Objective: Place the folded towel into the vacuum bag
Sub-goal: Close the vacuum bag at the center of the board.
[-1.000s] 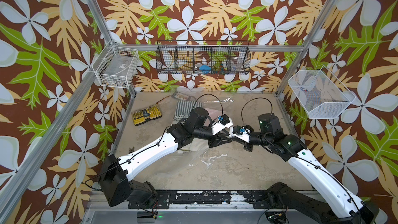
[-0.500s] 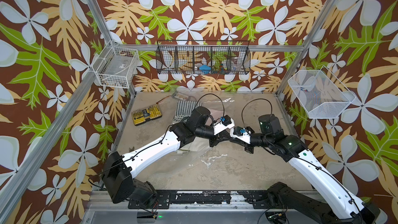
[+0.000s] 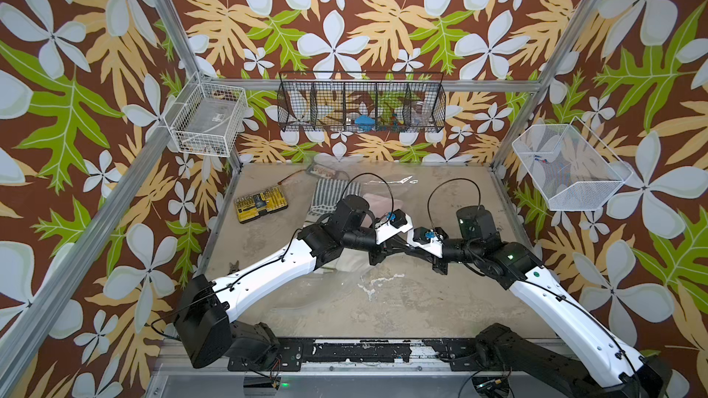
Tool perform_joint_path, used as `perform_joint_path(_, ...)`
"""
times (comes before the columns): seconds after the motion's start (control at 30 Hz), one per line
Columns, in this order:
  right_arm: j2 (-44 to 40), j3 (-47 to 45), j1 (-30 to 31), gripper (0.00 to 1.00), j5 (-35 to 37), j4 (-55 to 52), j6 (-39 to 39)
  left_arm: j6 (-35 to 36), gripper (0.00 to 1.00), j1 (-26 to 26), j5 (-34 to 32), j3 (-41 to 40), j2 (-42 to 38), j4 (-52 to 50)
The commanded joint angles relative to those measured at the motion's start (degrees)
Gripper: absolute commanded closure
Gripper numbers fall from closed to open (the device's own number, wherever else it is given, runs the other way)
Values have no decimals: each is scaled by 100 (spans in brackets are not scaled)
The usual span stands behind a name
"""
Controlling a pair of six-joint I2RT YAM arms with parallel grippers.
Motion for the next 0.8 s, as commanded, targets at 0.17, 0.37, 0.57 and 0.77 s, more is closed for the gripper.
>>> perform_joint_path(0.17,56,-35,0,84,209,292,1,-173,100,7,23,65,19,24)
perform_joint_path(0.37,54,-44,0,76,347,221,0,-143,100,2,-25,58,15,-11)
perform_joint_path(0.57,9,-54,-9,75,340,157,18,-129,100,2,-74,64,61,-32)
perform_joint_path(0.77,121,15,-9,99,298,167,28,-147,100,7,-74,76,41,-39)
